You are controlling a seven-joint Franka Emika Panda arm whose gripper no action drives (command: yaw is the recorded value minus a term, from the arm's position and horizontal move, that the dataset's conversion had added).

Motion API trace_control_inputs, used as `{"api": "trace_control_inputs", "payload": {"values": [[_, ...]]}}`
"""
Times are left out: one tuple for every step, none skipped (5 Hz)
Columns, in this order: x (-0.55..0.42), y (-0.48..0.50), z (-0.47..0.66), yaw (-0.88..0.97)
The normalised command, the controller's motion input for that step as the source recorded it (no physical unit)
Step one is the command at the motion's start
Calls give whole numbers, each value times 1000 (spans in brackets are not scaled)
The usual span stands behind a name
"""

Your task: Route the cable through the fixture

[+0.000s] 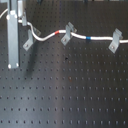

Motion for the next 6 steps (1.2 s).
{"api": "trace_control_inputs", "payload": {"values": [[-49,296,-396,-503],[-70,339,-433,-406],[0,141,32,-431],[-2,2,167,-628],[-5,1,96,-591],[-159,83,216,-680]]}}
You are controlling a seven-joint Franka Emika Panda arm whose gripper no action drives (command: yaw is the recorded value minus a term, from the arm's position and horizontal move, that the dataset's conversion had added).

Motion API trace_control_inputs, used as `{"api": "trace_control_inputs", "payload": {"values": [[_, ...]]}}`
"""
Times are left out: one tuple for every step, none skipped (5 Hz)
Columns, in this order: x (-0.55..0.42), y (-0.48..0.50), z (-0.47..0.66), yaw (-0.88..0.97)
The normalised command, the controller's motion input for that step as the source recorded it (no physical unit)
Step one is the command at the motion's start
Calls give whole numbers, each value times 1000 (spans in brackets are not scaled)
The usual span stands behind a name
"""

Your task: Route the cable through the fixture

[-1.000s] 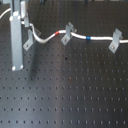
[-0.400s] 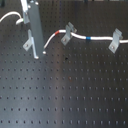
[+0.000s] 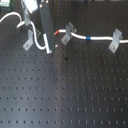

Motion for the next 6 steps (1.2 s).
{"api": "trace_control_inputs", "payload": {"values": [[-311,-70,359,-420],[-343,-306,271,-54],[-402,-80,35,0],[-250,67,8,0],[55,-48,1,0],[64,-108,8,0]]}}
